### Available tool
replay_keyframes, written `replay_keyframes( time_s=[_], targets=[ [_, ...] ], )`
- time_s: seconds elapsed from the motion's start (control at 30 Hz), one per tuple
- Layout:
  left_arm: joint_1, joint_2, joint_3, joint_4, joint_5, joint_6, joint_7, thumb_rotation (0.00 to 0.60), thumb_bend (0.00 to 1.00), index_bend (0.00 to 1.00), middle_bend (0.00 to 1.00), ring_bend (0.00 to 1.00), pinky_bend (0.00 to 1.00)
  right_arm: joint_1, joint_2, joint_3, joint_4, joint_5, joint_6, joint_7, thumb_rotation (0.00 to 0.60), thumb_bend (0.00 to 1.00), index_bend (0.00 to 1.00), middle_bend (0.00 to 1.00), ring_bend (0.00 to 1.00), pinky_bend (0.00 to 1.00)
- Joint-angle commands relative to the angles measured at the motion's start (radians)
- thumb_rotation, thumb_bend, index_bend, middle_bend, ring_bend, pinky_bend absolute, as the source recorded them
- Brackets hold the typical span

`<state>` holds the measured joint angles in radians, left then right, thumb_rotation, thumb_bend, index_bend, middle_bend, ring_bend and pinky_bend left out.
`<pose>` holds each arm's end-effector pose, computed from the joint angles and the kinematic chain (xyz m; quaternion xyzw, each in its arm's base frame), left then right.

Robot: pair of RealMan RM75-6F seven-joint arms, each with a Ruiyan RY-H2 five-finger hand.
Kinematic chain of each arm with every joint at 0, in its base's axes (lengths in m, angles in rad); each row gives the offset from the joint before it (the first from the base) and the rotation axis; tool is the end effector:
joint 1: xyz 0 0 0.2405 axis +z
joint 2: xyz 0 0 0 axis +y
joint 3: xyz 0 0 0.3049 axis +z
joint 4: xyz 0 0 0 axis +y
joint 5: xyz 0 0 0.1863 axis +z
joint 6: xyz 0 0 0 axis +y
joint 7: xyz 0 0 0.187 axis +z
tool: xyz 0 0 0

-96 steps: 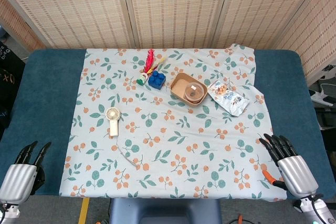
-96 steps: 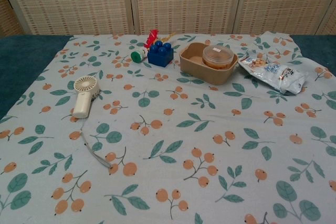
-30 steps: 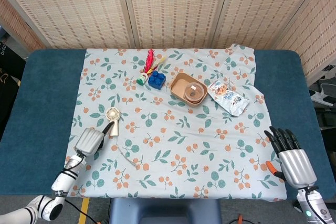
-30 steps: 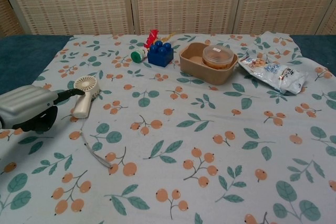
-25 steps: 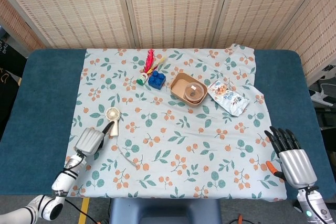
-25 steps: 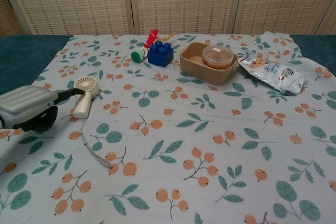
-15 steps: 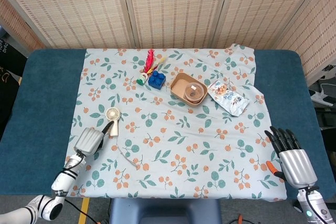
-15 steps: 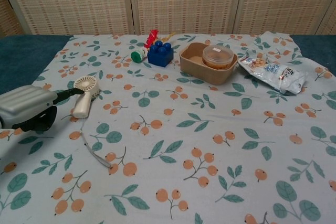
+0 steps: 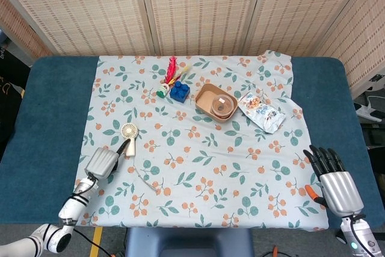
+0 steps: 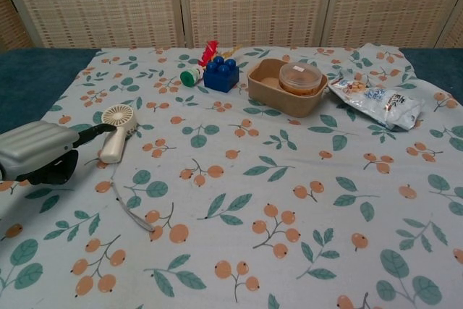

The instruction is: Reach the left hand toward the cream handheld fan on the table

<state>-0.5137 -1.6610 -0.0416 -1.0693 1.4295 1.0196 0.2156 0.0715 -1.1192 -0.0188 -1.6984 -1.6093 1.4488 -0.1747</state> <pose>-0.2996 0.3613 -0.0318 -0.7757 -0.3108 -0.2804 0.4722 -0.3218 -0.2051 0.1700 0.6622 -0.3655 0.3503 0.5524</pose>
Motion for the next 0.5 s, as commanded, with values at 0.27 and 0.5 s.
replay_keyframes(
  time_s=[0.27,0.5],
  targets=[
    [-0.009,0.017,-0.005,-0.019,-0.033,-0.03,0.023,0.6,0.95,0.0,0.96,0.88,1.0,-0.004,0.006,-0.002,-0.004,-0.008,0.011,0.007,0.6,0.18,0.0,0.0,0.0,0.0],
    [0.037,0.072,0.002,-0.138,0.102,0.221,-0.008,0.6,0.88,0.0,0.89,0.83,1.0,-0.012,0.016,-0.009,-0.012,-0.029,0.029,0.014,0.6,0.18,0.0,0.0,0.0,0.0]
  ],
)
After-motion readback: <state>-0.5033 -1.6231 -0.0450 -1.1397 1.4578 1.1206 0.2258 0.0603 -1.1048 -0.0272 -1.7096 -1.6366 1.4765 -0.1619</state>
